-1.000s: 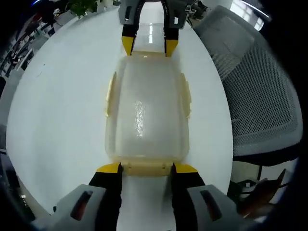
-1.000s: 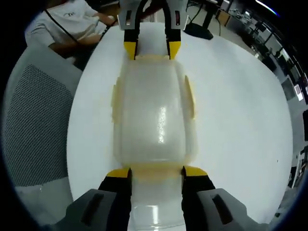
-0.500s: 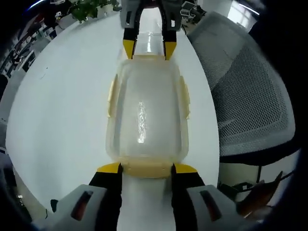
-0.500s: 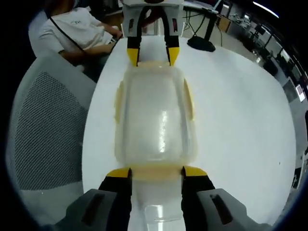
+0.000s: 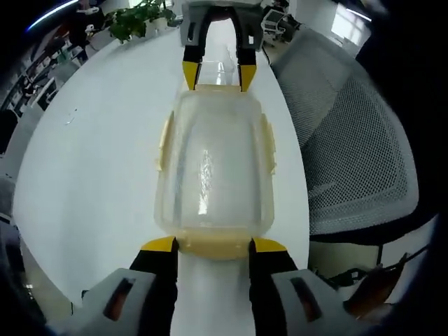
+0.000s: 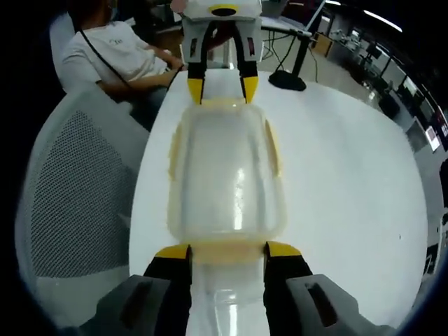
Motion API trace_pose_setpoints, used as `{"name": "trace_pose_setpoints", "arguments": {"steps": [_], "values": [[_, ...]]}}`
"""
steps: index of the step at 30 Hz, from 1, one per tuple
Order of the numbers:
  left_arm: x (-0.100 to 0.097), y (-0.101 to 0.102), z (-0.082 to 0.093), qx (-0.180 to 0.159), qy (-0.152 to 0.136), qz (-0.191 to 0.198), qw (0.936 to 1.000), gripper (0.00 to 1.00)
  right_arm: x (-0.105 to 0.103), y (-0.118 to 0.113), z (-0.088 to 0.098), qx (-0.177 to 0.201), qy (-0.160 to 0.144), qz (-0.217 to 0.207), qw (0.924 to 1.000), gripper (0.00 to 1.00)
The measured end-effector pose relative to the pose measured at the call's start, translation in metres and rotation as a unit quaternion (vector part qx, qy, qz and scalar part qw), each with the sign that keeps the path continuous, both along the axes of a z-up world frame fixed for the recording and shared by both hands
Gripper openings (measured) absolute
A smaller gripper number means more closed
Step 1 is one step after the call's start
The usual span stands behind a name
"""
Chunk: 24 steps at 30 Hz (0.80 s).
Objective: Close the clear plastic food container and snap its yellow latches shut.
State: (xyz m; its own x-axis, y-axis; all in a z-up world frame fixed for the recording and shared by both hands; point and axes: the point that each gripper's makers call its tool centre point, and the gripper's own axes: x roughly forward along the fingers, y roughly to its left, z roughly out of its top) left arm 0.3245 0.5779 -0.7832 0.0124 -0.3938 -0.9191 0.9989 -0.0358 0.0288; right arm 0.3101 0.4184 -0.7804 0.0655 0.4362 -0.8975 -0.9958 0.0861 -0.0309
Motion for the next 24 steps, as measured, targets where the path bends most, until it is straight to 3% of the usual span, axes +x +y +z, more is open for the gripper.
{"name": "trace_pose_setpoints", "arguments": {"steps": [24], "values": [[0.019, -0.025, 0.027, -0.003, -0.014, 0.014, 0.9998, 0.38, 0.022, -0.023, 0.026, 0.018, -0.016, 0.008, 0.9997, 0.39]]}}
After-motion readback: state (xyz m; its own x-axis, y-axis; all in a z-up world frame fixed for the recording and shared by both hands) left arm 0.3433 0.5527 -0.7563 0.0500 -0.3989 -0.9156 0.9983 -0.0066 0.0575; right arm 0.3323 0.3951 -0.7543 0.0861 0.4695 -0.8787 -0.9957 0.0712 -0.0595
